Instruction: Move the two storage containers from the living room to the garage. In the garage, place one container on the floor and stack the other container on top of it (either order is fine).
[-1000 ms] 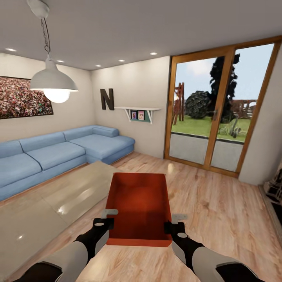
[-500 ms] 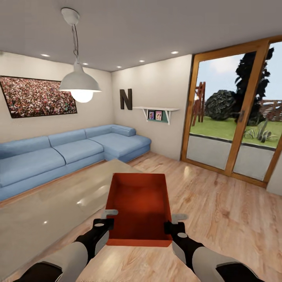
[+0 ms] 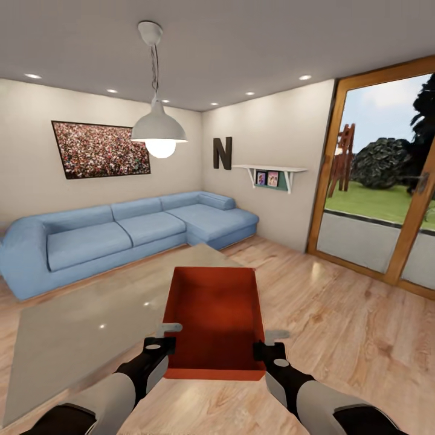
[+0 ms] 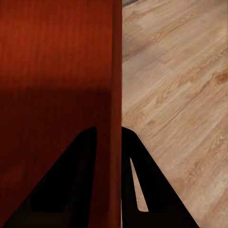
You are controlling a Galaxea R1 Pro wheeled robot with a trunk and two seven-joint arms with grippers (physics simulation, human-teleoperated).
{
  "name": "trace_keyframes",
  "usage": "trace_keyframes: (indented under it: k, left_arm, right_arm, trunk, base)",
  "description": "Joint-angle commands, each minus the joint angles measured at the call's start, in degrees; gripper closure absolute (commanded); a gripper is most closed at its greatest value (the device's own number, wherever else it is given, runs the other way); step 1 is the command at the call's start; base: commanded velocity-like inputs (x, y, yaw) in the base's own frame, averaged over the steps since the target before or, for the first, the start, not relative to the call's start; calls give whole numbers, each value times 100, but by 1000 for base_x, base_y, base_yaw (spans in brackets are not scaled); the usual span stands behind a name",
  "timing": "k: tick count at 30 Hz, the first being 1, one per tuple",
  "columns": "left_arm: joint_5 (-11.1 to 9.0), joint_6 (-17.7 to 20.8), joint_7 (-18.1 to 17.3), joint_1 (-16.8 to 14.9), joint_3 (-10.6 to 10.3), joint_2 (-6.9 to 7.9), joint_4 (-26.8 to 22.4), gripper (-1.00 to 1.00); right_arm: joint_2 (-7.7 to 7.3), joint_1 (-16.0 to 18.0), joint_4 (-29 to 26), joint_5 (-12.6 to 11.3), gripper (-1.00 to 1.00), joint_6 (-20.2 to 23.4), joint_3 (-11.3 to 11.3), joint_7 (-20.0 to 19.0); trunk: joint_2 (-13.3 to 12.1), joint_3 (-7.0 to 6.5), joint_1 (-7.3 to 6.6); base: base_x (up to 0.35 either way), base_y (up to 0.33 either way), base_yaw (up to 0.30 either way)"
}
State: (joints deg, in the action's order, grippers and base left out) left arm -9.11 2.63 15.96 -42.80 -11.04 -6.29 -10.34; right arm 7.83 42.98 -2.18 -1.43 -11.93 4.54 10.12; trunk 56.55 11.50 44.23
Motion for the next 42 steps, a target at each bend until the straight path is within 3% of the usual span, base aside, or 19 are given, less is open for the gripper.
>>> trace_keyframes:
  k: [1, 42]
  left_arm:
    - [91, -404, 153, -9, 313, 5, -82, 100]
    - [93, -404, 153, -9, 313, 5, -82, 100]
  right_arm:
    - [0, 0, 24, -59, 100, -20, -138, 45]
    - [2, 0, 24, -59, 100, -20, -138, 52]
  trunk:
    - [6, 8, 1]
    - [6, 8, 1]
  base:
    - [0, 0, 300]
    - [0, 0, 300]
